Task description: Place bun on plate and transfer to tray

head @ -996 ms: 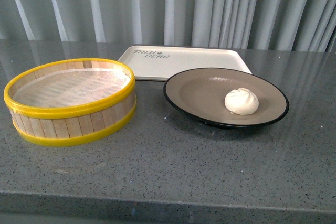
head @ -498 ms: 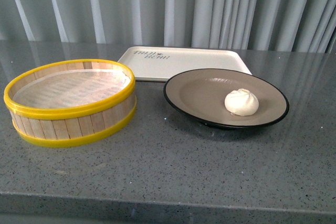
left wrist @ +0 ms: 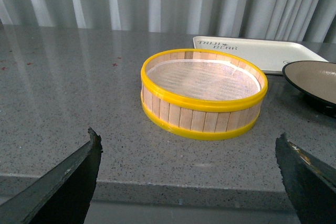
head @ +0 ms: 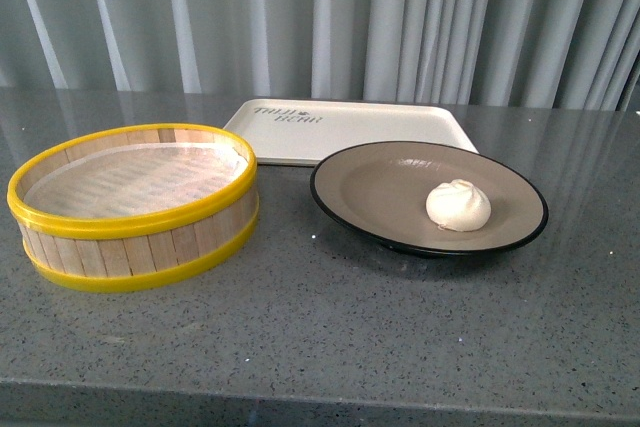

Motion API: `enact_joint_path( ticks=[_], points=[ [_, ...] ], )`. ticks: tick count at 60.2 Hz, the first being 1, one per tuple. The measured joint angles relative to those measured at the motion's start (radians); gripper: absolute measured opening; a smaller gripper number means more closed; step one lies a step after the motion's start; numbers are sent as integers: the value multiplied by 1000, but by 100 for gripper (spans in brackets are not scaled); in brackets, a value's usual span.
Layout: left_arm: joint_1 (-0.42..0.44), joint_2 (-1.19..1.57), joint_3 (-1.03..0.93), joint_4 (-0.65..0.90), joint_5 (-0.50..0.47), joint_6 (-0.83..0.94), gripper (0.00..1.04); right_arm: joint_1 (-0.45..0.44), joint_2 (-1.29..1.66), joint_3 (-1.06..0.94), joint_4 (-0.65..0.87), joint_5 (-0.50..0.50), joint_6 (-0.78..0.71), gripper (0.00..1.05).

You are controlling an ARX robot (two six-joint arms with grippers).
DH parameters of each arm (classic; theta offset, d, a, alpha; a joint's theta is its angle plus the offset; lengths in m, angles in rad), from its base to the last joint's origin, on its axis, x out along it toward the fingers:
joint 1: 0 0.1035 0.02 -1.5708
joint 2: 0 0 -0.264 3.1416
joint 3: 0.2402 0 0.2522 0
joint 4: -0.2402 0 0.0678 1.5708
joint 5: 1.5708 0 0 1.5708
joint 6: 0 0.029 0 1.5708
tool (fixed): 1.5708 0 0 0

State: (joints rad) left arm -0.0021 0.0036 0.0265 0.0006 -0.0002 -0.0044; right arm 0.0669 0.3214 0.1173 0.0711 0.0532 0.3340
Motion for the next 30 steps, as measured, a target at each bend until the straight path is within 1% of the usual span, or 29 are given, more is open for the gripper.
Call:
enact_joint_path(
  ticks=[3,5,7,11,21,30],
  points=[
    [0,0,0,0,0,0,98,21,103,39,80,8,99,96],
    [0,0,0,0,0,0,98,41,173,67,137,26,190,96],
    [0,0,0,0,-1,0,98,64,232,93,182,48,250,96],
    [0,0,0,0,0,0,98,110,313,127,232,80,354,96],
    [0,0,0,0,0,0,98,229,459,175,277,167,578,96],
    [0,0,0,0,0,0,98,277,581,232,301,180,780,96]
  ],
)
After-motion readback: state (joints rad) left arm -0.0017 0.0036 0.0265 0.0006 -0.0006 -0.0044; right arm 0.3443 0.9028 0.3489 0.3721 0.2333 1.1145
